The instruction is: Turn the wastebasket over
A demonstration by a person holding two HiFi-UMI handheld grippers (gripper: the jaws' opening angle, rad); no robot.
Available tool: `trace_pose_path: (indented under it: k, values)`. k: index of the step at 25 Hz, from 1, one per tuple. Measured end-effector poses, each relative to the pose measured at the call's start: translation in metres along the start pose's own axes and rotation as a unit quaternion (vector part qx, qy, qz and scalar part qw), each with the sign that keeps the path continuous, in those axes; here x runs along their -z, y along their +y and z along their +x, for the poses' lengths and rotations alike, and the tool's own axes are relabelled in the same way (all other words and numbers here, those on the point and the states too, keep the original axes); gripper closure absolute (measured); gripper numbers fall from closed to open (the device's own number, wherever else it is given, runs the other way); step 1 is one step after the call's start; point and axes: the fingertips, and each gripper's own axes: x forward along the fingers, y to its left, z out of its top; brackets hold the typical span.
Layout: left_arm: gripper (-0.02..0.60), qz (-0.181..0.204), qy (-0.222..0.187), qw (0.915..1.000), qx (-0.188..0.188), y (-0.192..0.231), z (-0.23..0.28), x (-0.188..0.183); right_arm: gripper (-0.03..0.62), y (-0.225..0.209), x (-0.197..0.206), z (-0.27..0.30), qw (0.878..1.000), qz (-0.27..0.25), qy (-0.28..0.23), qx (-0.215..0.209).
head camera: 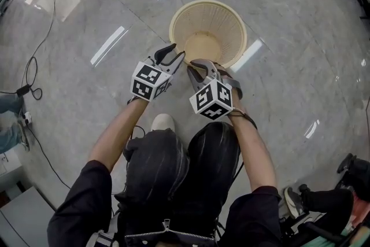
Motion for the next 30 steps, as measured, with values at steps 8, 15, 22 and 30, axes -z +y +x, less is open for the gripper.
trace_pose_path:
  k: [8, 15, 22, 30]
  values:
    - [0.443, -0.001, -0.005, 1.0, 0.0, 0.003, -0.001, 0.0, 0.543, -0.111, 0.035, -0.047, 0.959, 0.235, -0.057, 0.149]
    - [0.456, -0.001, -0.004, 1.0, 0.004, 0.003, -0.002, 0.001, 0.519, -0.144, 0.131, -0.06, 0.896, 0.379, 0.002, 0.23]
    - [0.465, 0.004, -0.003, 1.0, -0.001, 0.013, 0.002, -0.001, 0.525, -0.126, 0.132, -0.065, 0.879, 0.416, 0.008, 0.234]
    - [0.464, 0.004, -0.003, 0.9999, -0.013, 0.038, 0.008, -0.008, 0.526, -0.095, 0.117, -0.069, 0.886, 0.412, -0.019, 0.21]
